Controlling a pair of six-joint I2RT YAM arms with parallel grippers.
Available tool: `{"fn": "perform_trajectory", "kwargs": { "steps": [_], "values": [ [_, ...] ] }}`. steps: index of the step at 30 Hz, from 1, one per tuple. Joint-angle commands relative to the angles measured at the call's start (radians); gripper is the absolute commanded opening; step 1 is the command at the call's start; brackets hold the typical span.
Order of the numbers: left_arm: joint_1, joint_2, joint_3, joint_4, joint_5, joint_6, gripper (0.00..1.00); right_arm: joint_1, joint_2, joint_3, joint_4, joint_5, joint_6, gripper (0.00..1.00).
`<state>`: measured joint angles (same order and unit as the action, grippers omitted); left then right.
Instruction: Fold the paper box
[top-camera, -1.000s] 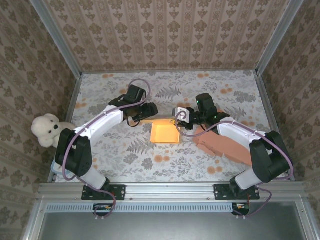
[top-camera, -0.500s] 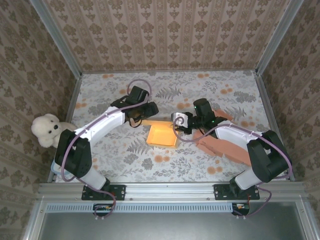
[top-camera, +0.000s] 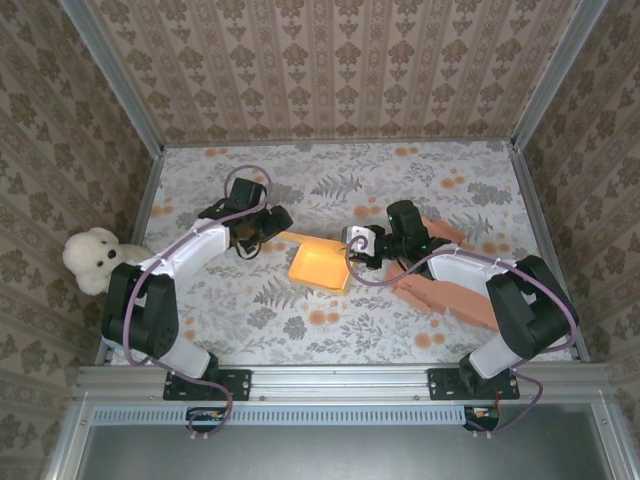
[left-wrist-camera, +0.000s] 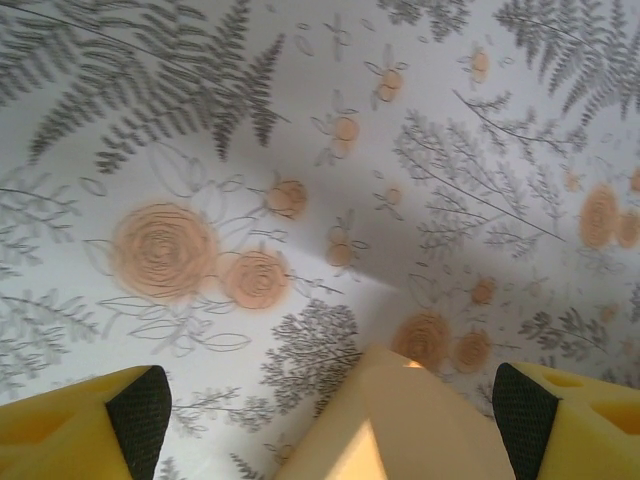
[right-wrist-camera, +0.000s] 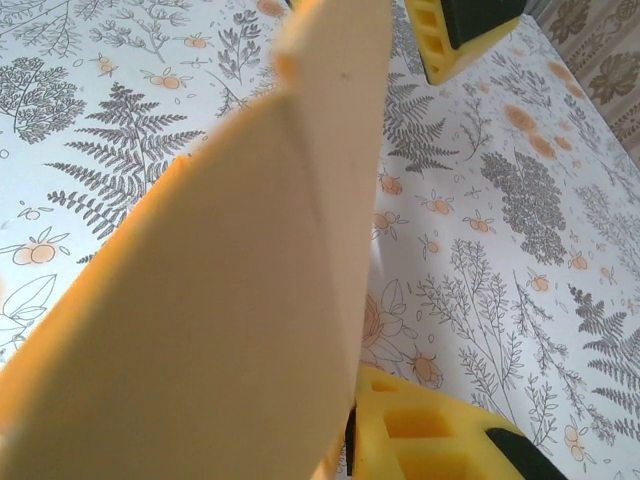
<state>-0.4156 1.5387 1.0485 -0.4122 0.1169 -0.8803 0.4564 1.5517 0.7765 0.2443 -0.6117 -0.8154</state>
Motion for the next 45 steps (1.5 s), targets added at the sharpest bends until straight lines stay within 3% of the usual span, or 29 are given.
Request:
{"fn": "perform_trajectory", "kwargs": {
  "steps": [1, 7, 11, 23, 29, 45],
  "values": [
    [-0.033, 0.027, 0.015, 0.045, 0.04, -0.044, 0.87, -0.002, 0.022, -0.017, 0.003, 0.009, 0.001, 0.18],
    [-0.034, 0.063, 0.057, 0.045, 0.025, -0.053, 0.87, -0.002, 0.025, -0.02, -0.005, 0.01, -0.007, 0.18],
    [-0.091, 0.069, 0.042, 0.077, 0.067, -0.102, 0.87, -0.001, 0.028, -0.017, -0.003, 0.022, -0.001, 0.17],
    [-0.23, 0.039, 0.039, 0.134, 0.007, -0.233, 0.86, 0.042, 0.042, -0.006, -0.037, 0.124, -0.018, 0.17],
    [-0.248, 0.05, 0.048, 0.136, -0.034, -0.215, 0.79, 0.061, 0.049, 0.002, -0.062, 0.151, -0.041, 0.19],
    [-0.257, 0.038, -0.079, 0.148, -0.173, -0.192, 0.76, 0.062, -0.03, 0.002, -0.192, 0.263, -0.038, 0.6]
  ]
}}
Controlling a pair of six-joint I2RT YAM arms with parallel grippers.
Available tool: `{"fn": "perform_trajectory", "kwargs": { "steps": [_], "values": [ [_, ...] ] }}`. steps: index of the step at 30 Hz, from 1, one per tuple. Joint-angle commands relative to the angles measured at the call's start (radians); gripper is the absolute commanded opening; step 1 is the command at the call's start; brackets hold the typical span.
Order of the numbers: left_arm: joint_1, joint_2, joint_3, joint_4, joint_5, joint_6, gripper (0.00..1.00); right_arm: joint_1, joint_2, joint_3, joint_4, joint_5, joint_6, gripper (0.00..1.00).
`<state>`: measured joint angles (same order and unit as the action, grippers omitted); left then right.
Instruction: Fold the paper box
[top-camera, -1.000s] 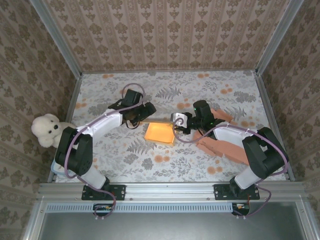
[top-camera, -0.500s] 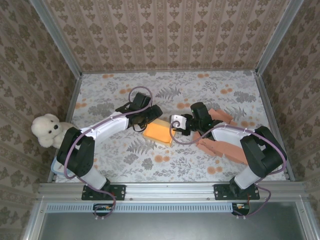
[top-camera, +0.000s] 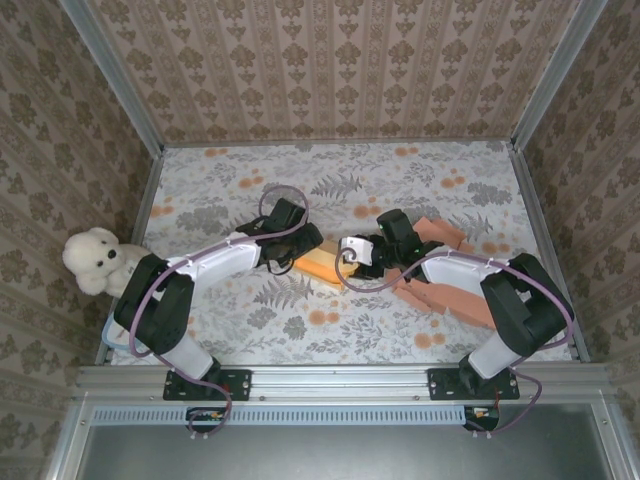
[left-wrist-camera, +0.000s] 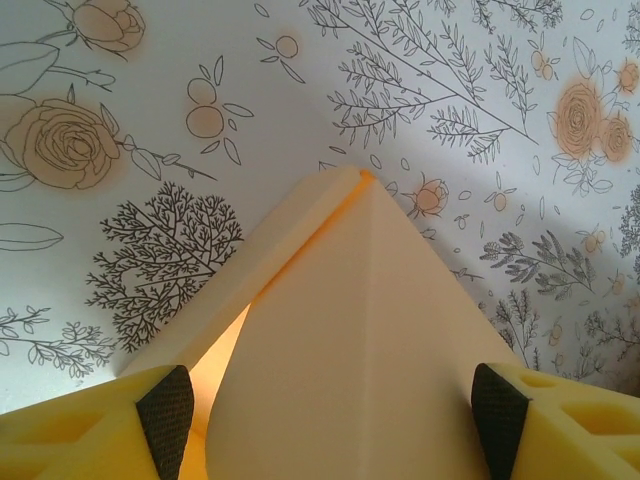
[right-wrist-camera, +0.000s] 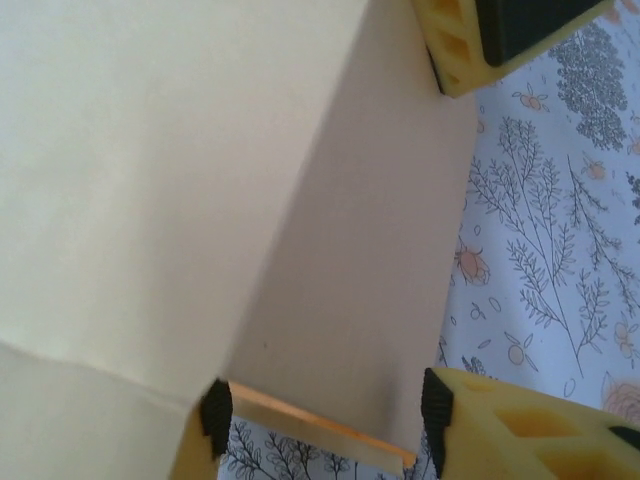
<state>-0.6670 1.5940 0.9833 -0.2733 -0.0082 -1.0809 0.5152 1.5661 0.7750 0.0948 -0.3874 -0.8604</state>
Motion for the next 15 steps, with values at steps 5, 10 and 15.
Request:
{"fn": "perform_trajectory", "kwargs": {
  "steps": [5, 10, 15],
  "values": [
    [-0.008, -0.022, -0.009, 0.005, -0.073, 0.007, 0.77, -0.001, -0.093, 0.003, -0.089, 0.071, 0.032, 0.63],
    [-0.01, -0.035, 0.0, -0.011, -0.113, 0.013, 0.77, -0.011, -0.134, -0.025, -0.004, 0.142, 0.178, 0.68],
    [-0.01, -0.046, -0.005, -0.018, -0.143, 0.021, 0.77, -0.012, -0.127, -0.03, 0.032, 0.283, 0.339, 0.68]
  ]
}}
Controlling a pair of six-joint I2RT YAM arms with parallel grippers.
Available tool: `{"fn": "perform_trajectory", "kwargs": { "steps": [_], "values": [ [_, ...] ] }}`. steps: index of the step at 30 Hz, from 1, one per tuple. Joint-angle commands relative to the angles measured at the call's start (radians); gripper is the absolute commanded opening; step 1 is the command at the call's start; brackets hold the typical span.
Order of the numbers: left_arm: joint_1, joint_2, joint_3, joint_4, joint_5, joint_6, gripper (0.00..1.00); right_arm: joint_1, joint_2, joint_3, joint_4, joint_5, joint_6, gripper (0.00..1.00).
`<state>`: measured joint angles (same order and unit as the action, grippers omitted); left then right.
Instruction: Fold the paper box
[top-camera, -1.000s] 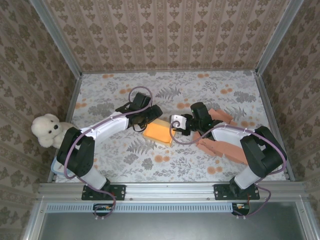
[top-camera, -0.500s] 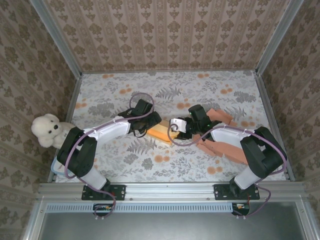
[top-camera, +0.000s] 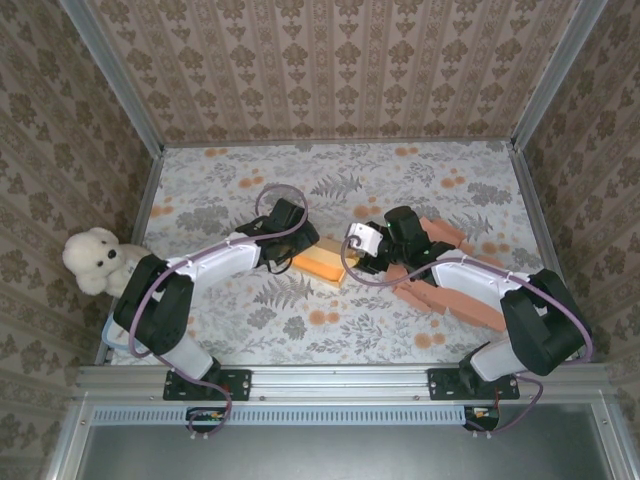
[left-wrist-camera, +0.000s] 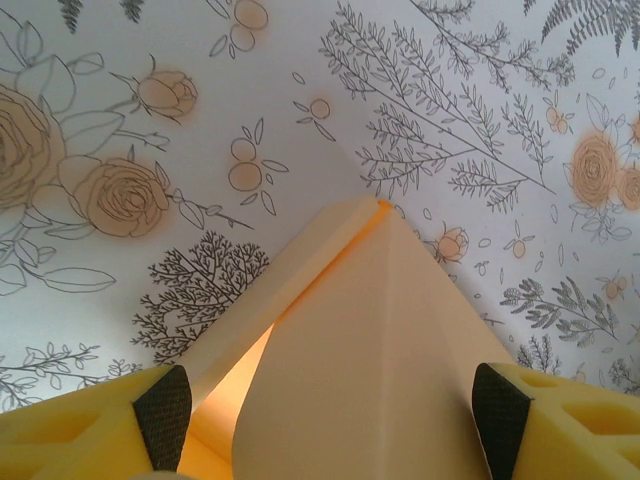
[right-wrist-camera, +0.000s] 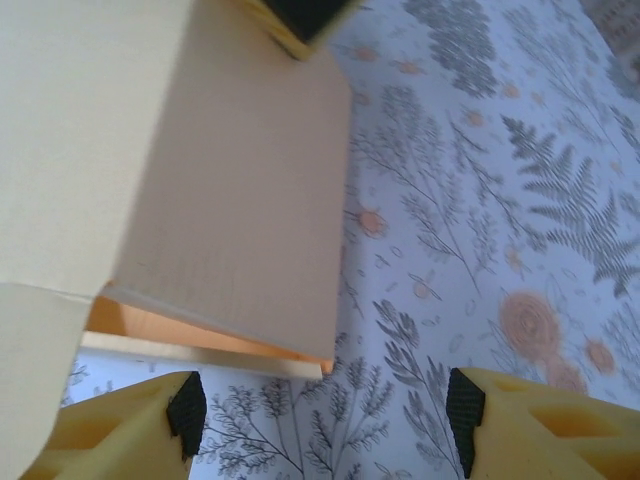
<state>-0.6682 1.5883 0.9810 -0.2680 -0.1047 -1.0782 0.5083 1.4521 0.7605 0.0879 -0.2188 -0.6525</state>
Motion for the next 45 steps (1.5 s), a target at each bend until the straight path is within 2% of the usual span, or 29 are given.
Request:
{"fn": "perform_trajectory", "kwargs": {
  "steps": [1, 7, 12, 15, 18, 27, 45],
  "values": [
    [-0.008, -0.044, -0.005, -0.022, -0.048, 0.019, 0.77, -0.005, -0.009, -0.019, 0.048, 0.153, 0.151, 0.68],
    [-0.011, -0.052, -0.026, -0.011, -0.06, 0.02, 0.78, -0.01, -0.021, 0.003, 0.074, 0.364, 0.468, 0.68],
    [-0.019, -0.074, -0.047, -0.001, -0.095, 0.018, 0.78, -0.008, -0.07, 0.042, -0.001, 0.491, 0.84, 0.68],
    [-0.022, -0.087, -0.061, 0.0, -0.106, 0.018, 0.78, 0.002, -0.117, 0.044, -0.045, 0.492, 1.014, 0.68],
    [-0.03, -0.097, -0.072, 0.001, -0.115, 0.02, 0.78, 0.037, -0.125, 0.067, -0.108, 0.484, 1.119, 0.68],
    [-0.067, -0.123, -0.106, 0.01, -0.171, 0.021, 0.78, 0.195, -0.068, 0.08, -0.118, 0.466, 1.189, 0.68],
    [-0.227, -0.159, -0.186, 0.088, -0.346, 0.034, 0.78, 0.283, 0.05, 0.02, -0.051, 0.447, 1.199, 0.68]
  ]
}}
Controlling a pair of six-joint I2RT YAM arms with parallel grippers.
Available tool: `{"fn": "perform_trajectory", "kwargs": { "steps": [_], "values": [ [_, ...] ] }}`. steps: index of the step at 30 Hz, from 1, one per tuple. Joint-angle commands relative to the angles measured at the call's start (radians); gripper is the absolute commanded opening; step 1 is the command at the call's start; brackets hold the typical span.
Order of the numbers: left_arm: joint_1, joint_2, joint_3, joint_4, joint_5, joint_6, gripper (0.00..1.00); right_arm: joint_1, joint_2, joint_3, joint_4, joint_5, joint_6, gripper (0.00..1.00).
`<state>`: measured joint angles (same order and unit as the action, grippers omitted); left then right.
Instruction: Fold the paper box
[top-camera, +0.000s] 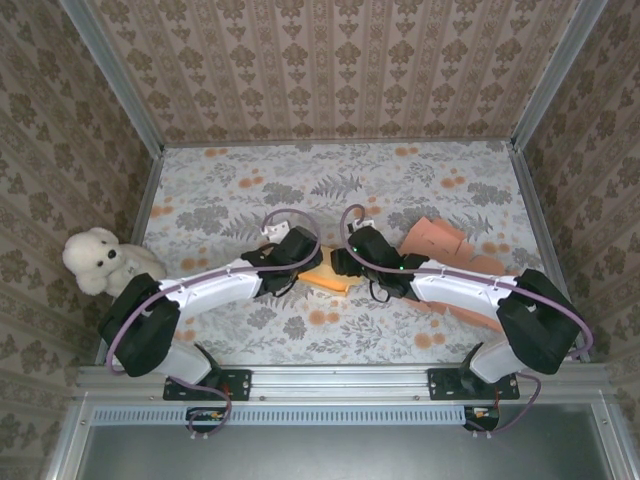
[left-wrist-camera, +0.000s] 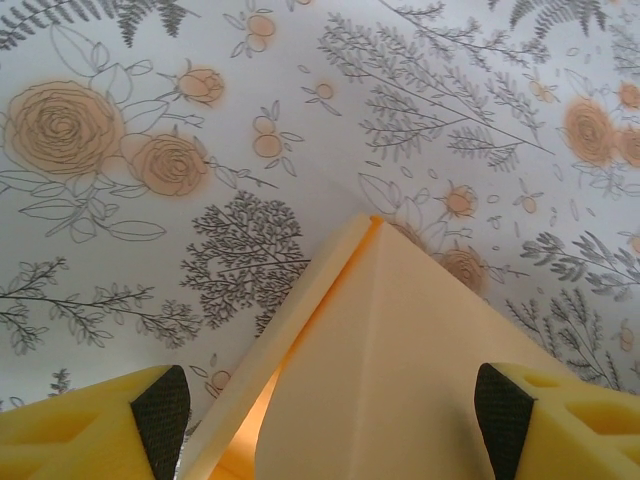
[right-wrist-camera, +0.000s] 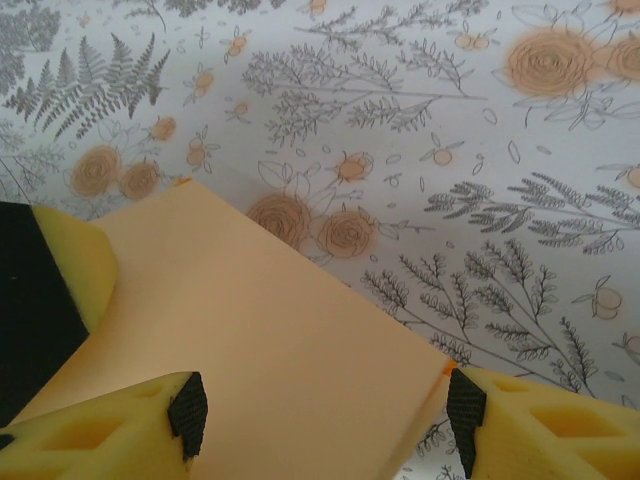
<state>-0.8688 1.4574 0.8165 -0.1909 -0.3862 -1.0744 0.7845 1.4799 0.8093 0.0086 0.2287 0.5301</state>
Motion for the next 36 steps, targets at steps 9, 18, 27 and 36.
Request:
{"fn": "perform_trajectory", "kwargs": {
  "steps": [9, 18, 27, 36],
  "values": [
    [-0.093, -0.105, -0.087, -0.005, -0.138, 0.059, 0.82, 0.006, 0.077, -0.056, 0.058, 0.024, -0.003, 0.68],
    [-0.081, -0.283, -0.221, -0.013, -0.135, 0.094, 0.84, 0.005, 0.115, -0.065, 0.08, 0.05, -0.02, 0.68],
    [0.011, -0.394, -0.304, 0.054, 0.038, 0.181, 0.85, 0.002, 0.115, -0.097, 0.132, 0.053, -0.091, 0.68],
    [0.005, -0.384, -0.357, 0.124, 0.053, 0.165, 0.87, 0.001, 0.159, -0.125, 0.226, -0.039, -0.193, 0.68]
  ]
}}
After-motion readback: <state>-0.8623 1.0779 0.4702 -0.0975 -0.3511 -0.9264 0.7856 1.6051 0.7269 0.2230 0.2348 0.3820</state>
